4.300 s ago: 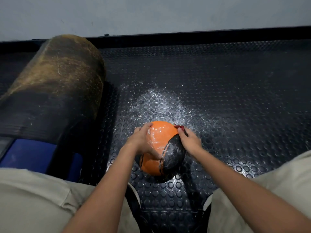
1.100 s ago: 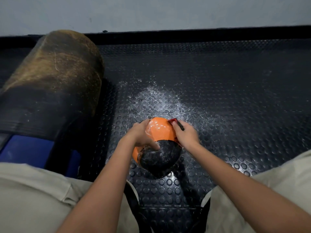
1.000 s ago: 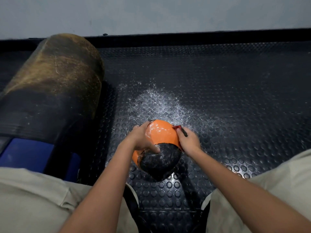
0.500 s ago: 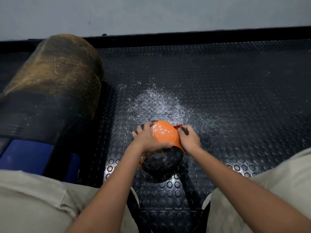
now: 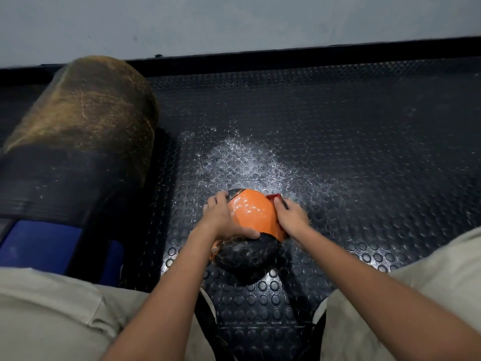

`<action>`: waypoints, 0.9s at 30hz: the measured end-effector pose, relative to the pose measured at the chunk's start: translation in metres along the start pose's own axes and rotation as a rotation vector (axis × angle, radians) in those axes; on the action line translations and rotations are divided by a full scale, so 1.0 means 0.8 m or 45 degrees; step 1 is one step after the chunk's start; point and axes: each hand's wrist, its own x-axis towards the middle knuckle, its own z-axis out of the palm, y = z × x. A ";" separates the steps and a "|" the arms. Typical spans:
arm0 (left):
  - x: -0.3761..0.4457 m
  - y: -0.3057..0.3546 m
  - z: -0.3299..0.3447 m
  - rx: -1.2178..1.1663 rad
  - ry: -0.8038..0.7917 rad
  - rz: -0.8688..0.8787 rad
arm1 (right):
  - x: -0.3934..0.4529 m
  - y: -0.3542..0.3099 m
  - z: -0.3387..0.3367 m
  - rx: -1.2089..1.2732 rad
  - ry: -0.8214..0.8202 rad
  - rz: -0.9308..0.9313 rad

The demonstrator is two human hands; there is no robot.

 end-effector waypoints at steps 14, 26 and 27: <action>-0.006 0.002 -0.013 -0.098 -0.043 0.034 | -0.011 -0.011 -0.002 0.359 -0.145 0.104; -0.006 0.007 -0.021 0.066 -0.023 -0.033 | -0.006 0.000 0.004 0.184 -0.052 -0.010; -0.005 0.007 -0.021 0.073 -0.018 -0.027 | -0.007 -0.005 0.006 0.166 -0.023 -0.014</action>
